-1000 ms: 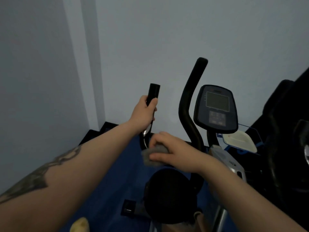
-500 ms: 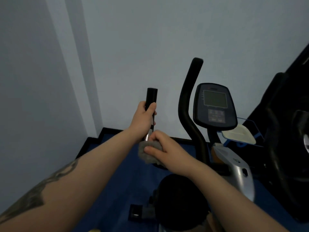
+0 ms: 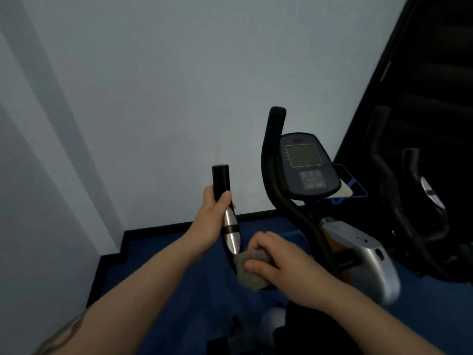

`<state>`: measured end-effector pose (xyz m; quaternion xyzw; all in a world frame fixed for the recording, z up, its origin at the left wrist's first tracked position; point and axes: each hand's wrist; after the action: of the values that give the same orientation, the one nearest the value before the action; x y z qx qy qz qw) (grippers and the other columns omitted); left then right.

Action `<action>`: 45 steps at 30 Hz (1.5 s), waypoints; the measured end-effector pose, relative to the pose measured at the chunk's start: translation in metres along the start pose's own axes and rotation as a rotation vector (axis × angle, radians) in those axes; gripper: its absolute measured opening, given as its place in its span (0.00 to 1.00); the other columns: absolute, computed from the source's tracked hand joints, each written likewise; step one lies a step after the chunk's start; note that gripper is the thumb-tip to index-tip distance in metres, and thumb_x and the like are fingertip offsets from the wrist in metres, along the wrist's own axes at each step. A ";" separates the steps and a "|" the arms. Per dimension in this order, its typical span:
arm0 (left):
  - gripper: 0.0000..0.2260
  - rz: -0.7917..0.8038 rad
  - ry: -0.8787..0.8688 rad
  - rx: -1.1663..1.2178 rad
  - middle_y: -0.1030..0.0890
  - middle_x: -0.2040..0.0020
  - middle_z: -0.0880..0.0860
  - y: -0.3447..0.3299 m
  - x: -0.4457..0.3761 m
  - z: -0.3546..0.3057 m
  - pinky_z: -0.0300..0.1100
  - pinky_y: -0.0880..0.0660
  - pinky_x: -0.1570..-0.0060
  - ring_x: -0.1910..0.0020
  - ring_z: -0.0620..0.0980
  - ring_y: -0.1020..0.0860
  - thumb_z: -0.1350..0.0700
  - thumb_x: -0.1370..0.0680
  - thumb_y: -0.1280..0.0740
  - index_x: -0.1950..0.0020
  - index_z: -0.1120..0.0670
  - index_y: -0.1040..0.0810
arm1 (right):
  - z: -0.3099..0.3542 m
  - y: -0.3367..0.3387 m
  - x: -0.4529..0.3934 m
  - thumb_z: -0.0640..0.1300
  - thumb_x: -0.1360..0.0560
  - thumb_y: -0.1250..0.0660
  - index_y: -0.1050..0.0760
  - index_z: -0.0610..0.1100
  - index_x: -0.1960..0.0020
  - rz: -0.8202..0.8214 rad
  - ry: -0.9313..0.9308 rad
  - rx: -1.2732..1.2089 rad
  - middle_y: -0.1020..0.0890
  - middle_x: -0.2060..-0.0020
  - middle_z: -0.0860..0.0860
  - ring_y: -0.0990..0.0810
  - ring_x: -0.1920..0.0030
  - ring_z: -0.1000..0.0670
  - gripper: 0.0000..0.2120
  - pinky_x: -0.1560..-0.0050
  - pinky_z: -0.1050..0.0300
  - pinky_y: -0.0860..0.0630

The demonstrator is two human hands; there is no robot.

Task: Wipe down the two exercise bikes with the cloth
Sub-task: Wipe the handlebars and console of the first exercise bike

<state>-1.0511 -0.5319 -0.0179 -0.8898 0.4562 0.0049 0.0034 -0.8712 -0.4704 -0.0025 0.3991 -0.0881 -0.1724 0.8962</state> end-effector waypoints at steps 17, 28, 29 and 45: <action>0.14 0.166 -0.433 -0.178 0.23 0.44 0.39 0.037 -0.041 -0.009 0.57 0.27 0.39 0.42 0.51 0.22 0.43 0.19 0.46 0.38 0.40 0.26 | 0.053 -0.044 -0.035 0.58 0.19 0.43 0.32 0.52 0.41 -0.379 -0.423 -0.096 0.24 0.51 0.56 0.25 0.53 0.58 0.13 0.61 0.69 0.32; 0.13 0.299 -0.402 -0.143 0.20 0.38 0.46 0.057 -0.055 -0.019 0.51 0.30 0.33 0.37 0.45 0.24 0.56 0.17 0.42 0.36 0.50 0.22 | 0.060 -0.048 -0.060 0.54 0.18 0.44 0.30 0.50 0.41 -0.534 -0.404 -0.066 0.23 0.49 0.54 0.24 0.52 0.56 0.10 0.60 0.64 0.32; 0.13 0.301 -0.397 -0.143 0.20 0.39 0.45 0.057 -0.055 -0.020 0.47 0.29 0.34 0.38 0.43 0.24 0.57 0.17 0.43 0.36 0.50 0.22 | 0.062 -0.041 -0.070 0.53 0.18 0.44 0.29 0.48 0.42 -0.544 -0.410 -0.103 0.22 0.51 0.52 0.24 0.52 0.54 0.11 0.61 0.63 0.32; 0.21 0.235 -0.342 -0.030 0.19 0.43 0.44 0.047 -0.041 -0.024 0.29 0.27 0.49 0.46 0.37 0.22 0.40 0.20 0.50 0.39 0.46 0.23 | 0.066 -0.030 -0.118 0.44 0.19 0.37 0.25 0.47 0.40 -0.809 -0.163 -0.456 0.19 0.51 0.51 0.20 0.54 0.60 0.09 0.54 0.67 0.23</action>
<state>-1.1133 -0.5267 0.0065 -0.8166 0.5496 0.1628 0.0670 -1.0070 -0.4898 0.0165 0.1795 0.0443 -0.5537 0.8120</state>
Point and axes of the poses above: each hand's wrist, its own x-axis away from the middle knuckle, its own y-axis out of the back of the hand, z = x × y
